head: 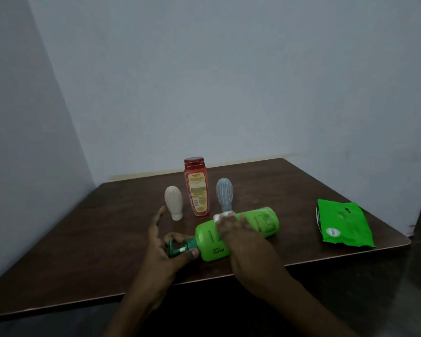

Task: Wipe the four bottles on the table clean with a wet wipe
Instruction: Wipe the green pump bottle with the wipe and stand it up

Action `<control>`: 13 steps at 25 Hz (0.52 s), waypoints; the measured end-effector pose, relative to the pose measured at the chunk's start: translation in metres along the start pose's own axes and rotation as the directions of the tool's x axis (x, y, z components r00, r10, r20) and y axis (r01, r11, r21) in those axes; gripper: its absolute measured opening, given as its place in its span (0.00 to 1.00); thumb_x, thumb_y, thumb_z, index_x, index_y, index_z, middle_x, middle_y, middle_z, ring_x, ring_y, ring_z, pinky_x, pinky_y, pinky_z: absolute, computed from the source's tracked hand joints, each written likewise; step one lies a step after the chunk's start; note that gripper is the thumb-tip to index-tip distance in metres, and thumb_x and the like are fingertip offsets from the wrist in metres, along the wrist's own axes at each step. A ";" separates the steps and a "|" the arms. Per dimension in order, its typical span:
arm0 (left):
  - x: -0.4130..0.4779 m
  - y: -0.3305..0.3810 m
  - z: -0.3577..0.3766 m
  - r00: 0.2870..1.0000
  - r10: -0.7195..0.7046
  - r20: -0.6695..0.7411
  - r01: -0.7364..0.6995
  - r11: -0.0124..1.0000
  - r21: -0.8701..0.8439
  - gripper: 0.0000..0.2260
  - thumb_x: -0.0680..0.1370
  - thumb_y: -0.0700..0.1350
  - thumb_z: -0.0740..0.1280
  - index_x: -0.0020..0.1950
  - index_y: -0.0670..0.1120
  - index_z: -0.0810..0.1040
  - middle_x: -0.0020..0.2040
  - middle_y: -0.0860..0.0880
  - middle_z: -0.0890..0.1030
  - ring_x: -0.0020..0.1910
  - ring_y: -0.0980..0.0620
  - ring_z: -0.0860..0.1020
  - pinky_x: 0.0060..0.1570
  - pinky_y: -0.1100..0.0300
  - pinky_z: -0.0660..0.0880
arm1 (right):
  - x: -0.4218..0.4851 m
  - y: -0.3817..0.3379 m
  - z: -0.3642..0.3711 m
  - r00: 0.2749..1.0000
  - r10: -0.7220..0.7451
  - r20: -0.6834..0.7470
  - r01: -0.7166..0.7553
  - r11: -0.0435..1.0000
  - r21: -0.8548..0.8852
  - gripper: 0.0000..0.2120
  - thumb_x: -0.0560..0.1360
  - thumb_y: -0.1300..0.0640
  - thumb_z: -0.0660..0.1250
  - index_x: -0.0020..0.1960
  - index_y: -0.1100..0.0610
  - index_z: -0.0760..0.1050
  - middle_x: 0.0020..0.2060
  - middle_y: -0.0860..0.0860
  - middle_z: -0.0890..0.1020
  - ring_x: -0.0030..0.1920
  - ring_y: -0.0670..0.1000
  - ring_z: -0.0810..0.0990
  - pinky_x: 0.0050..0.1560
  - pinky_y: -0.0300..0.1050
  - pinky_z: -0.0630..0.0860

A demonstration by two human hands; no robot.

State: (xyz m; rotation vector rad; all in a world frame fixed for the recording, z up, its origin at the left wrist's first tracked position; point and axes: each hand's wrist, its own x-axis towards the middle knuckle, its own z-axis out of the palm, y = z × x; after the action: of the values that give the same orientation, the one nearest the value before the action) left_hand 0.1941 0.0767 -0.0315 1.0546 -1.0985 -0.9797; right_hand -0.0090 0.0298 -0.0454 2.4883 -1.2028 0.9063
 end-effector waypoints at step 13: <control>0.010 -0.003 0.001 0.999 -0.045 -0.022 0.045 0.999 -0.012 0.57 0.57 0.29 0.81 0.78 0.60 0.61 0.42 0.39 0.82 0.50 0.40 0.85 0.53 0.48 0.83 | 0.027 0.053 -0.025 0.933 0.358 -0.042 -0.357 0.901 -0.246 0.21 0.65 0.61 0.59 0.54 0.62 0.81 0.50 0.59 0.85 0.51 0.59 0.84 0.64 0.57 0.72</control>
State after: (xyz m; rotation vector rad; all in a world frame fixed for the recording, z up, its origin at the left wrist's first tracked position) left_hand 0.1944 0.0658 -0.0326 1.0828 -1.0538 -1.0064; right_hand -0.0480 -0.0088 -0.0120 2.1087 -1.6986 0.7693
